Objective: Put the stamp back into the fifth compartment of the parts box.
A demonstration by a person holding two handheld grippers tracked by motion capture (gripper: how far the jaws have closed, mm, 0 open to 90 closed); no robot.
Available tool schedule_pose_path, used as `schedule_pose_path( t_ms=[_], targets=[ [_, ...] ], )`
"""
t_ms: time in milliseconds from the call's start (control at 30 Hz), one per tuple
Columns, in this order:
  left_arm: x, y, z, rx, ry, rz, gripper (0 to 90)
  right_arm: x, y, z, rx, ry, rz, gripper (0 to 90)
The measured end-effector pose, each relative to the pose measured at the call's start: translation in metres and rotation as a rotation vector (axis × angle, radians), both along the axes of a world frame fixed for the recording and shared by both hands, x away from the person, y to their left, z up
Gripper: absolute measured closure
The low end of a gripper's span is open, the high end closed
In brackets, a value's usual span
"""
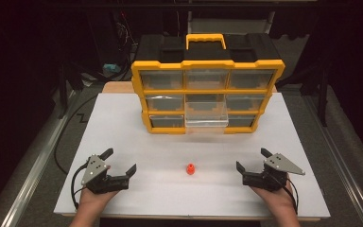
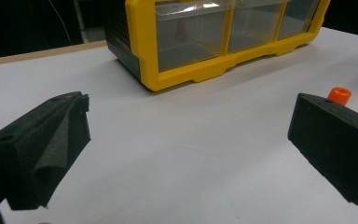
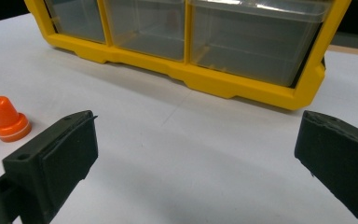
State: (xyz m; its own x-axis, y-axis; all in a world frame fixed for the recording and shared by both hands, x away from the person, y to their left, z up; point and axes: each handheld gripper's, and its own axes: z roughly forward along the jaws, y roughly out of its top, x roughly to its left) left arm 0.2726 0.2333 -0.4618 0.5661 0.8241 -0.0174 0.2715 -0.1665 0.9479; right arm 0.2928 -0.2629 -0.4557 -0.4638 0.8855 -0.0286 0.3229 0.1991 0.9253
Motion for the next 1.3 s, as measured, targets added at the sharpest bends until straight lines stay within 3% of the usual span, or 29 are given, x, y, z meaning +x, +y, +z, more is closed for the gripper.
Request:
schedule_pose_path(
  t_ms=[100,533,633,767,1167,1300],
  targets=[
    [0.0,0.0,0.0,0.0,0.0,0.0,0.3,0.002,0.002,-0.002,-0.012,0.037,0.013,0.2],
    [0.0,0.0,0.0,-0.001,0.003,-0.005,0.3,0.006,0.007,-0.006,-0.068,0.119,0.04,0.2],
    [0.0,0.0,0.0,0.0,0.005,-0.007,0.3,0.007,0.008,-0.008,-0.086,0.167,0.046,0.2],
    [0.0,-0.001,0.0,0.001,0.006,-0.009,0.3,0.008,0.008,-0.009,-0.093,0.196,0.056,0.2],
    [0.0,-0.002,0.0,0.003,-0.001,-0.016,0.3,0.009,0.016,-0.009,-0.062,0.214,0.1,0.2],
    [0.0,-0.003,-0.001,0.003,-0.004,-0.021,0.3,0.008,0.021,-0.009,-0.086,0.203,0.127,0.3]
  ],
)
